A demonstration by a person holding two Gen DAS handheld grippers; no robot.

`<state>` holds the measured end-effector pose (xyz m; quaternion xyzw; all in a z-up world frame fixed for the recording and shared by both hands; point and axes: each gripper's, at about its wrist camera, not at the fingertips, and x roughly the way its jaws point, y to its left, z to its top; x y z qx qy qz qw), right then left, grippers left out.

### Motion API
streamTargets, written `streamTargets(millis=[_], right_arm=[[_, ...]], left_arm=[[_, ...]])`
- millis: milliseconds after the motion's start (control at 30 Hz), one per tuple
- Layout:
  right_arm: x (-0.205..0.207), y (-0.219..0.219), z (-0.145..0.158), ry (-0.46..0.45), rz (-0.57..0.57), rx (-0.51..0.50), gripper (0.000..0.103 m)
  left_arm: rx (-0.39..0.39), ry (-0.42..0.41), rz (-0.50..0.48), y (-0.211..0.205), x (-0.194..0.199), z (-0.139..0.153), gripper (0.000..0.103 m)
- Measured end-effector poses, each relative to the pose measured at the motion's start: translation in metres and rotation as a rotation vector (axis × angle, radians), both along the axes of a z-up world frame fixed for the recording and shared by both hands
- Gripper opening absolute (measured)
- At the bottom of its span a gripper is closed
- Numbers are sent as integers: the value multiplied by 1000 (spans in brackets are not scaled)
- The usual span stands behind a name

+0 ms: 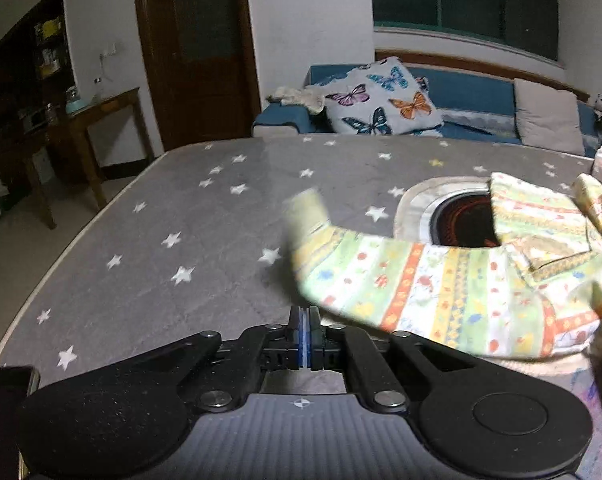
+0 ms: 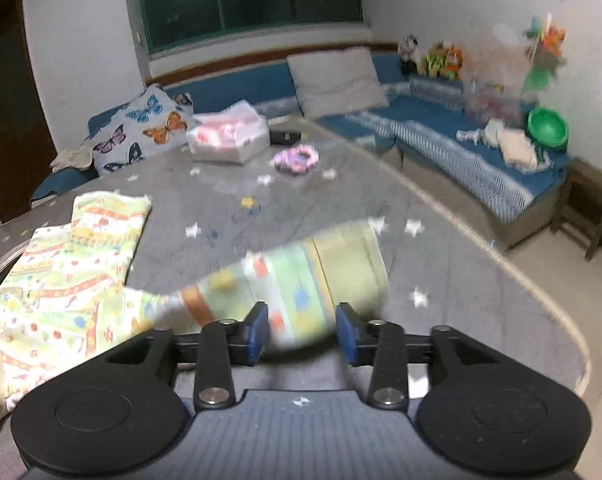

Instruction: Fold clothes

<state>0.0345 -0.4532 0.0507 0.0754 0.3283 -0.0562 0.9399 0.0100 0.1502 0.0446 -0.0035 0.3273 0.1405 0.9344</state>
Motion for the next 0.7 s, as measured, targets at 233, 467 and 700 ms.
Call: streamTargets(millis=[233, 467, 700], right_arm=[[8, 45, 31, -94, 94, -168, 58], [11, 97, 16, 4, 389, -86, 58], [-1, 170, 8, 37, 719, -143, 58]], left_arm=[[14, -19, -104, -27, 19, 3, 40], [74, 52, -286, -67, 19, -20, 49], [57, 60, -516, -112, 0, -26, 49]])
